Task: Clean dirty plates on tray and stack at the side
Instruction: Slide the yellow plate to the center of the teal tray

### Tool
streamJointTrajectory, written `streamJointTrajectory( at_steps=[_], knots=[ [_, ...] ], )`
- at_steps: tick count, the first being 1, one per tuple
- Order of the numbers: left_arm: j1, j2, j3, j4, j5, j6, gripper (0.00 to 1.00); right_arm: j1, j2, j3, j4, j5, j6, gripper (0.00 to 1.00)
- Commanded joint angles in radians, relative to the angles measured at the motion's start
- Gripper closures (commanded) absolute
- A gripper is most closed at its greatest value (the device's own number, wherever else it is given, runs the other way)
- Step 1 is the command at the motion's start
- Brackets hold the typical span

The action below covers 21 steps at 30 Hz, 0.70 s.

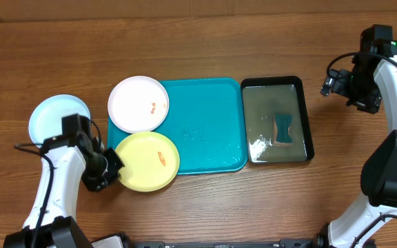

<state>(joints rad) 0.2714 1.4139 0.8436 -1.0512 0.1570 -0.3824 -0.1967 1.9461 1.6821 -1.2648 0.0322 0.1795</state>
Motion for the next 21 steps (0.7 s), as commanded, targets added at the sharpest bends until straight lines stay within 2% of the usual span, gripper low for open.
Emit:
streamJointTrajectory(
  at_steps=[1, 5, 13, 21],
  knots=[
    [-0.006, 0.001, 0.113, -0.028, 0.134, 0.093, 0.96, -0.005, -0.019, 0.008, 0.007, 0.000, 0.003, 0.00],
    [-0.035, 0.001, 0.208, -0.048, 0.229, 0.163, 0.96, -0.005, -0.019, 0.008, 0.007, 0.000, 0.003, 0.00],
    [-0.193, 0.002, 0.319, 0.026, 0.219, 0.114, 0.96, -0.005, -0.019, 0.008, 0.007, 0.000, 0.003, 0.00],
    [-0.415, 0.007, 0.319, 0.140, -0.080, -0.094, 0.96, -0.005, -0.019, 0.008, 0.007, 0.000, 0.003, 0.00]
  ],
)
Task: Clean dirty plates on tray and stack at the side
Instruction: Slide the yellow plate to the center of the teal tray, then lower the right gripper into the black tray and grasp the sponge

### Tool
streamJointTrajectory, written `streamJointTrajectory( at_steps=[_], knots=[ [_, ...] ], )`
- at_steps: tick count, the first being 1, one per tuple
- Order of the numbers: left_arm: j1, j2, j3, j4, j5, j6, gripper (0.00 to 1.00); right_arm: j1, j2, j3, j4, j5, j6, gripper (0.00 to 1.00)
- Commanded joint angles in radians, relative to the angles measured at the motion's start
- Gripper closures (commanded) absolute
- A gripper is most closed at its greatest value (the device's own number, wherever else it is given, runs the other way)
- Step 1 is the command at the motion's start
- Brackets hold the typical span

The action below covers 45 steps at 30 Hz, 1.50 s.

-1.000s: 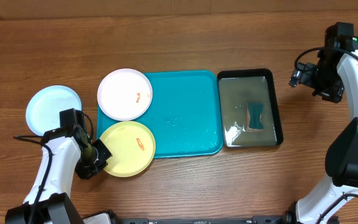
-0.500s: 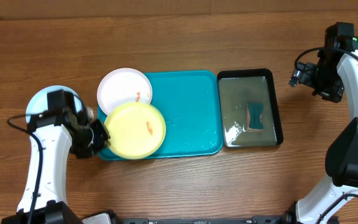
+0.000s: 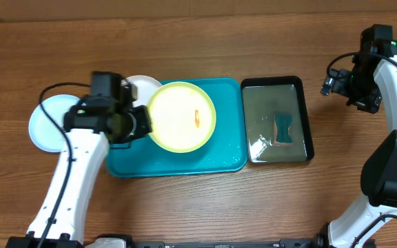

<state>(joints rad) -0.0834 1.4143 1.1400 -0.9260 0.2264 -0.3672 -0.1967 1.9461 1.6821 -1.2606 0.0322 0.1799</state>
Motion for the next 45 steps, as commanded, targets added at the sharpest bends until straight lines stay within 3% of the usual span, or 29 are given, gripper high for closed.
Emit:
streamJointTrajectory(
  at_steps=[1, 10, 19, 29, 34, 45],
  knots=[
    [-0.087, 0.007, 0.022, 0.022, -0.181, -0.129, 0.96, -0.005, -0.019, 0.008, 0.003, 0.000, 0.002, 0.00],
    [-0.265, 0.087, 0.006, 0.044, -0.316, -0.277, 0.96, -0.005, -0.019, 0.008, 0.003, 0.000, 0.002, 0.00],
    [-0.297, 0.251, 0.006, 0.070, -0.302, -0.284, 0.96, -0.005, -0.019, 0.008, 0.003, 0.000, 0.002, 0.00],
    [-0.297, 0.299, 0.006, 0.096, -0.285, -0.283, 0.96, -0.005, -0.019, 0.008, 0.005, 0.000, 0.002, 0.00],
    [-0.297, 0.319, 0.006, 0.105, -0.285, -0.257, 0.96, -0.005, -0.019, 0.008, 0.090, -0.005, 0.002, 0.00],
    [-0.297, 0.325, 0.006, 0.157, -0.289, -0.204, 0.96, -0.005, -0.020, 0.007, -0.022, -0.265, -0.033, 0.02]
  ],
)
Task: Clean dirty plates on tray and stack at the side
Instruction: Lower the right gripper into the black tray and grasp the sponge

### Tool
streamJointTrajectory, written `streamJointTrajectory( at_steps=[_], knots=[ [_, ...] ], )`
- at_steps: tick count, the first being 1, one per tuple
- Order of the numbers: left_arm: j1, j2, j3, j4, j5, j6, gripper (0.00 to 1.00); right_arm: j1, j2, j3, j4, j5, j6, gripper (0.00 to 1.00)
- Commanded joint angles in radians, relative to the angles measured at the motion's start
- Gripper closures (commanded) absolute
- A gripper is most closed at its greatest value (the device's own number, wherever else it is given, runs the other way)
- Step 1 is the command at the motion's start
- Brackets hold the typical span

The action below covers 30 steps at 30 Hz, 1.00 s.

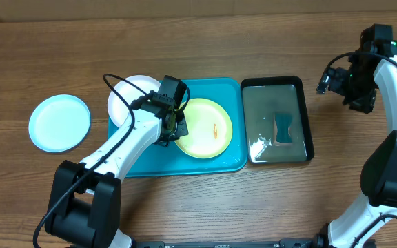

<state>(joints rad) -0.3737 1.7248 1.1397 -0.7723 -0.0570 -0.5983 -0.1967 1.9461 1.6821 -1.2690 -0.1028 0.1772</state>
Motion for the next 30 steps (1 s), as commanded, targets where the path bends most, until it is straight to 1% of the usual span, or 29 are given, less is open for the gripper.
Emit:
streamJointTrajectory(
  at_steps=[1, 3, 5, 7, 11, 15, 17, 21, 23, 25, 26, 27, 29, 30],
  knots=[
    [-0.006, 0.014, 0.006, 0.003, -0.005, 0.027, 0.96, -0.003, -0.020, 0.007, -0.027, -0.179, -0.076, 0.07],
    [-0.006, 0.014, 0.006, 0.001, -0.005, 0.027, 0.96, 0.008, -0.020, 0.007, -0.066, -0.256, -0.136, 0.11],
    [-0.006, 0.014, 0.006, -0.001, -0.005, 0.026, 0.96, 0.026, -0.020, 0.007, -0.108, -0.266, -0.155, 0.11],
    [-0.006, 0.014, 0.004, -0.001, -0.004, 0.025, 0.96, 0.062, -0.020, 0.006, -0.167, -0.227, -0.159, 0.12],
    [-0.006, 0.014, -0.008, -0.003, -0.003, 0.010, 0.96, 0.139, -0.020, 0.000, -0.237, -0.143, -0.142, 0.17],
    [-0.006, 0.014, -0.019, 0.000, -0.005, -0.018, 0.96, 0.222, -0.020, -0.046, -0.235, 0.005, -0.048, 0.21],
    [-0.006, 0.014, -0.022, 0.001, -0.005, -0.027, 0.96, 0.259, -0.020, -0.085, -0.209, 0.060, -0.006, 0.21],
    [-0.006, 0.014, -0.023, 0.000, -0.005, -0.027, 0.96, 0.320, -0.020, -0.179, -0.098, 0.077, 0.003, 0.22],
    [-0.006, 0.014, -0.023, 0.000, -0.005, -0.027, 0.96, 0.342, -0.020, -0.225, -0.032, 0.076, 0.002, 0.31],
    [-0.006, 0.014, -0.023, -0.001, -0.005, -0.027, 0.96, 0.359, -0.020, -0.265, 0.027, 0.076, 0.002, 0.32],
    [-0.006, 0.014, -0.023, 0.000, -0.005, -0.027, 0.96, 0.366, -0.020, -0.281, 0.051, 0.076, 0.002, 0.35],
    [-0.006, 0.014, -0.023, -0.001, -0.005, -0.027, 0.96, 0.371, -0.020, -0.292, 0.071, 0.076, 0.002, 0.37],
    [-0.006, 0.014, -0.023, -0.001, -0.005, -0.027, 0.96, 0.377, -0.020, -0.310, 0.108, 0.076, 0.002, 0.47],
    [-0.006, 0.014, -0.023, 0.000, -0.005, -0.027, 0.96, 0.379, -0.020, -0.319, 0.126, 0.076, 0.002, 0.49]
  ],
)
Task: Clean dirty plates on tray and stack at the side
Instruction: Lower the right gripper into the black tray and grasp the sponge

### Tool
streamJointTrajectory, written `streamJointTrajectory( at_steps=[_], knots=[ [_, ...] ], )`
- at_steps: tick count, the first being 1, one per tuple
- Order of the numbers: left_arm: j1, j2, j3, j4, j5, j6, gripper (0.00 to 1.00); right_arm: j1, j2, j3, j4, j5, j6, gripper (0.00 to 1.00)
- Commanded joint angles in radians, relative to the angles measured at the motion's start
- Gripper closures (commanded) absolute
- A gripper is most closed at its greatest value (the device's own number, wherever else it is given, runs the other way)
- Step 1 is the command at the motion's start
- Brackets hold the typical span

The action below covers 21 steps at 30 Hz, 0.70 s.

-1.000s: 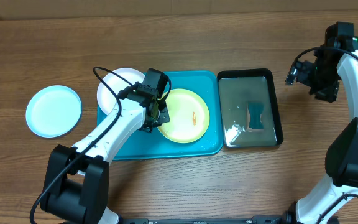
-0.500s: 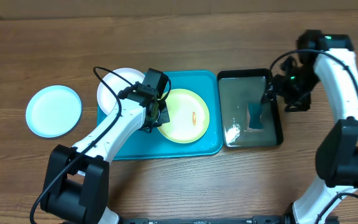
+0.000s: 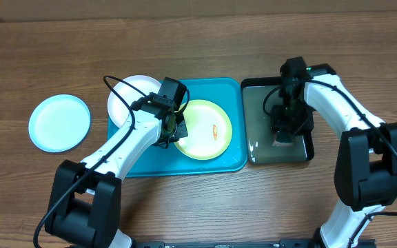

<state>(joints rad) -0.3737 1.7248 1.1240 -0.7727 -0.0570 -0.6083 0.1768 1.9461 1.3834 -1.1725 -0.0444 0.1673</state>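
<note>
A yellow plate (image 3: 209,134) with an orange smear (image 3: 214,129) lies flat on the teal tray (image 3: 205,93). My left gripper (image 3: 174,128) is at its left rim, shut on the edge. A white plate (image 3: 131,96) sits at the tray's left corner, partly under my left arm. A light blue plate (image 3: 59,122) rests on the table to the left of the tray. My right gripper (image 3: 283,129) reaches down into the black water basin (image 3: 271,80), over the spot where the sponge lies. The sponge is hidden under it, and its jaws do not show.
The basin stands right against the tray's right side. My left arm stretches across the tray's left half. Wooden table surrounds everything, with its far edge along the top of the overhead view.
My right arm has moved from the far right of the table to down inside the basin, over the sponge. The left gripper and yellow plate have not moved.
At first the yellow plate lay at the tray's front left corner with my left gripper at its rim. Then it was held lifted over the tray. Then it lay on the tray's right half, and now my right gripper is in the basin.
</note>
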Motion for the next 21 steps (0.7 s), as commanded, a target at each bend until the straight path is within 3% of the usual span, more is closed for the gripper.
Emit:
streamJointTrajectory(
  at_steps=[1, 10, 11, 13, 15, 16, 19, 21],
  knots=[
    [-0.006, 0.014, -0.007, 0.000, -0.005, -0.018, 0.96, 0.006, -0.019, -0.029, 0.047, 0.018, 0.012, 0.49],
    [-0.006, 0.014, -0.011, -0.005, -0.005, -0.017, 0.96, 0.005, -0.019, -0.069, 0.139, 0.036, 0.012, 0.45],
    [-0.006, 0.014, -0.011, -0.006, -0.005, -0.017, 0.96, 0.005, -0.019, -0.069, 0.139, 0.036, 0.012, 0.49],
    [-0.006, 0.014, -0.012, -0.008, -0.005, -0.017, 0.96, 0.005, -0.019, -0.069, 0.138, 0.036, 0.012, 0.74],
    [-0.006, 0.014, -0.012, -0.008, -0.004, -0.017, 0.94, 0.005, -0.020, -0.069, 0.138, 0.036, 0.012, 0.88],
    [-0.006, 0.014, -0.012, -0.008, -0.005, -0.017, 0.91, 0.005, -0.019, -0.069, 0.140, 0.036, 0.012, 0.89],
    [-0.005, 0.014, -0.012, 0.003, -0.006, -0.017, 0.69, 0.005, -0.020, -0.069, 0.140, 0.036, 0.012, 0.89],
    [-0.004, 0.014, -0.013, 0.012, -0.008, -0.016, 0.64, 0.005, -0.019, -0.069, 0.140, 0.036, 0.012, 0.89]
  ],
)
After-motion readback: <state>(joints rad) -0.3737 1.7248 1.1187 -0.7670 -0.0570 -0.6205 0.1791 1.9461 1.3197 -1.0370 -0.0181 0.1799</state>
